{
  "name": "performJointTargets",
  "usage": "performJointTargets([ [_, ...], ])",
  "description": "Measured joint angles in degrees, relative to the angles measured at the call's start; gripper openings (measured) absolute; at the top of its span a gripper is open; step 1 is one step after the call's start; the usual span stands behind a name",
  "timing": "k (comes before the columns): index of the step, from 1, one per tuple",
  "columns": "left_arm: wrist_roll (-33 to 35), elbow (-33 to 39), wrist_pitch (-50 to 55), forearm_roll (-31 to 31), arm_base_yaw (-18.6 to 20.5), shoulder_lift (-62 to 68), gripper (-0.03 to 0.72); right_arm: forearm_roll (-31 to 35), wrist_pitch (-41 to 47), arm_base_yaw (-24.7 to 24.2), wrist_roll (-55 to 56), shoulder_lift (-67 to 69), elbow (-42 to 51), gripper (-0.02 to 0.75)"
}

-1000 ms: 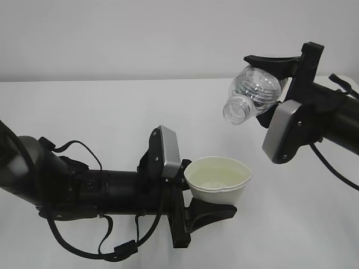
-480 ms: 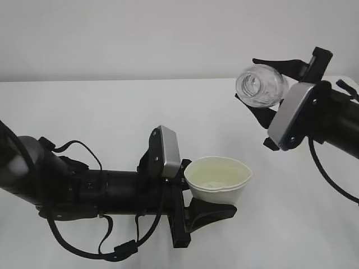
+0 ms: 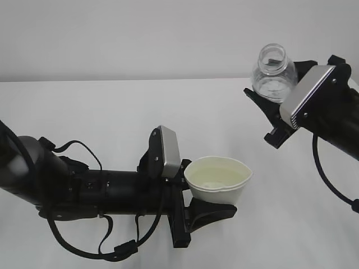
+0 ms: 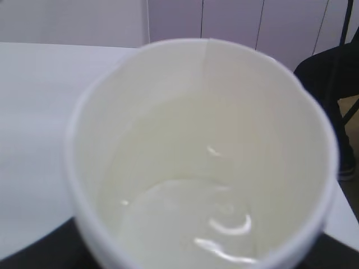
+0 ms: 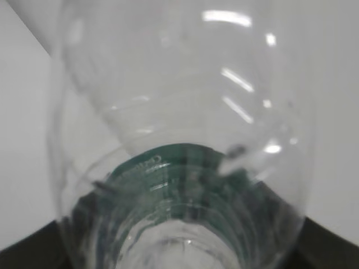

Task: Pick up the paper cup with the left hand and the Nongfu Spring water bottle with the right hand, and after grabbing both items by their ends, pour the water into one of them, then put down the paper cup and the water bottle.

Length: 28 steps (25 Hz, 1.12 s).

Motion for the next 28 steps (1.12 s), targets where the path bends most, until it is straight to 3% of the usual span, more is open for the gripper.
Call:
performJointTargets([
  [28,0.0,0.0,0.1,-2.0,0.0,0.0,0.429,17.2,0.4,0.0,22.3,0.0,4.3,0.475],
])
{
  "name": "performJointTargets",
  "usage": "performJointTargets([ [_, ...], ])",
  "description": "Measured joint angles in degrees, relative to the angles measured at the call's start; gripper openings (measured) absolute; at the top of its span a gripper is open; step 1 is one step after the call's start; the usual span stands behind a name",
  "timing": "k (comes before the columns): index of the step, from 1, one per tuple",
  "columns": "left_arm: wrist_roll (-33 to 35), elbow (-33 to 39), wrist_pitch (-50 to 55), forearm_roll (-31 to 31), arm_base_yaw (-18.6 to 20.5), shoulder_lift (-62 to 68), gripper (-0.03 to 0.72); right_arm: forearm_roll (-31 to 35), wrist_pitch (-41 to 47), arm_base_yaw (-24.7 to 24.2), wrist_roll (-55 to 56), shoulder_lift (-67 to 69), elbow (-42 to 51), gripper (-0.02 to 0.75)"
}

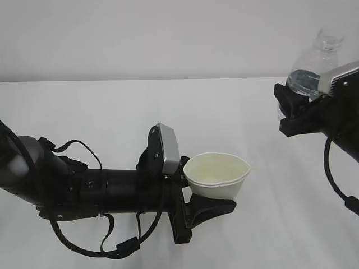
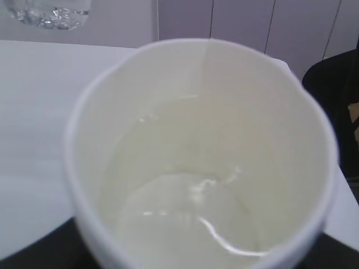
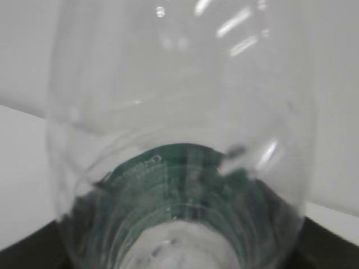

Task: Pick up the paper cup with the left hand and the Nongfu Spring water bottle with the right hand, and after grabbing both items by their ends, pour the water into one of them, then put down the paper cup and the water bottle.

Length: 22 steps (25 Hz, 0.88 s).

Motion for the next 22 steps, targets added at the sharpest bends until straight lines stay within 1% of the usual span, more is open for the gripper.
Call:
performJointTargets([
  [5,0.0,0.0,0.0,-0.4,0.0,0.0,0.429,1.4,0.4,0.0,0.3,1.2,0.0,0.475],
  [11,0.0,0.0,0.0,-0.9,0.0,0.0,0.429,3.1,-0.1,0.0,0.5,6.5,0.0,0.475],
  [18,0.0,0.0,0.0,-1.3,0.0,0.0,0.429,6.6,-0.1,0.0,3.9,11.6,0.0,0.475],
  [22,0.0,0.0,0.0,-1.9,0.0,0.0,0.429,7.0,-0.1,0.0,4.3,13.4,-0.7,0.475],
])
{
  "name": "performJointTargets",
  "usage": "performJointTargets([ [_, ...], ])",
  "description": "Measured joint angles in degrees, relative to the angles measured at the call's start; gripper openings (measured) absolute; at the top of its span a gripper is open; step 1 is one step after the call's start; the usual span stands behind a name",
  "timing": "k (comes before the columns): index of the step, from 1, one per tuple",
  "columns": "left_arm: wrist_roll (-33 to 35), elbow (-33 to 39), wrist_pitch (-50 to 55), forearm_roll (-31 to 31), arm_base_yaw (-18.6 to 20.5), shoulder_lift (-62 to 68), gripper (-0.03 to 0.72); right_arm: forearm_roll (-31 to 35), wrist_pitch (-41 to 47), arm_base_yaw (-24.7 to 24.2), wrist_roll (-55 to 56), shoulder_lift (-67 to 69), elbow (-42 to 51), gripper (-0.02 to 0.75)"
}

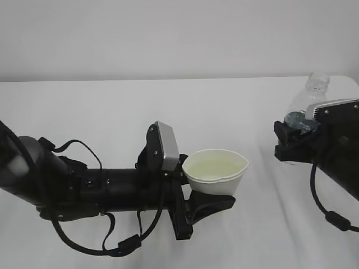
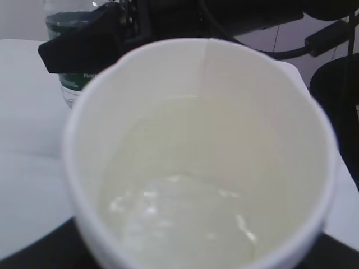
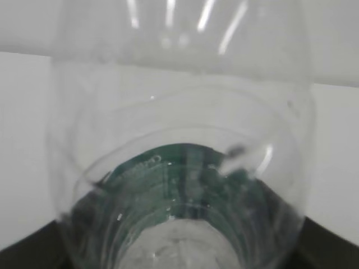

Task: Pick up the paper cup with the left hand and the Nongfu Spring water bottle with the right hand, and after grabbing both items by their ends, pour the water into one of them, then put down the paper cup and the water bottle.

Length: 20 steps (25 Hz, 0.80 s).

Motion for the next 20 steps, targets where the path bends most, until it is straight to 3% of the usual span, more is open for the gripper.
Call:
performJointTargets([
  [20,0.0,0.0,0.0,-1.6,0.0,0.0,0.429,0.2,-0.3,0.0,0.1,9.1,-6.8,0.475],
])
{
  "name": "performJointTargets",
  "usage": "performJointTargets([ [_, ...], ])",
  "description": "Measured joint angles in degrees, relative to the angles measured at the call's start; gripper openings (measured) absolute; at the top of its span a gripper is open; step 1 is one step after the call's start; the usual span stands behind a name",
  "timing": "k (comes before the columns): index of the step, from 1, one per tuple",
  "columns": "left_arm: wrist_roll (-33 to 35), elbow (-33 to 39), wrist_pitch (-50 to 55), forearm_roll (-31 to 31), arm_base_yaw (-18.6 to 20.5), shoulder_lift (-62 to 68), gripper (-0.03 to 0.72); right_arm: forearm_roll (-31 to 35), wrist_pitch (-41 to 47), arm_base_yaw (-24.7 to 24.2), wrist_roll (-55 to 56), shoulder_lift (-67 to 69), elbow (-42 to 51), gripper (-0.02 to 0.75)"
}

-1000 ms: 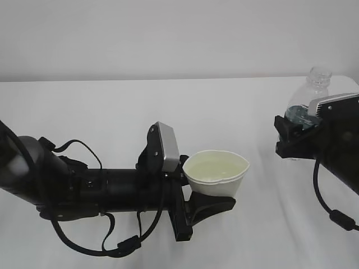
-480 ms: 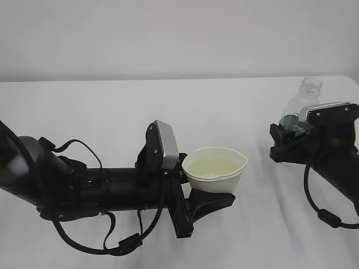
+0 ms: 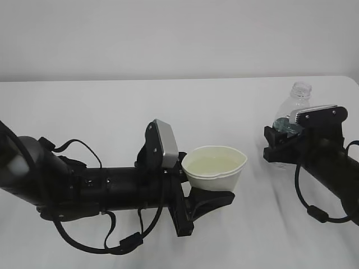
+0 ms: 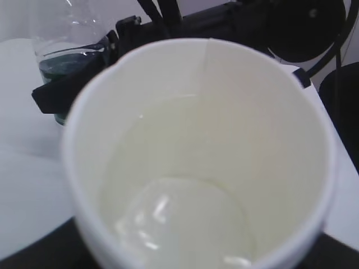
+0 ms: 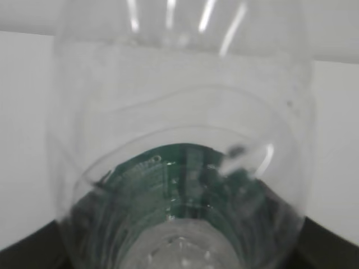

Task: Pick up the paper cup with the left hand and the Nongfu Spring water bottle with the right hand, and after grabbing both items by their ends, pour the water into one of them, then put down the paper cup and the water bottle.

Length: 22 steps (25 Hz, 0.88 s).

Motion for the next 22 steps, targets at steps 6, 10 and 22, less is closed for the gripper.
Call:
performJointTargets([
  [6,0.4,0.0,0.0,-1.2,0.0,0.0,0.429,0.0,0.0,0.0,-0.9,0.1,-0.1,0.475],
  [10,0.9,0.0,0.0,-2.0,0.0,0.0,0.429,0.0,-0.1,0.0,-0.9,0.8,-0.5,0.475],
  [22,1.8,0.0,0.0,-4.1,0.0,0.0,0.429,0.0,-2.3,0.0,-1.1,2.5,-1.2,0.475],
])
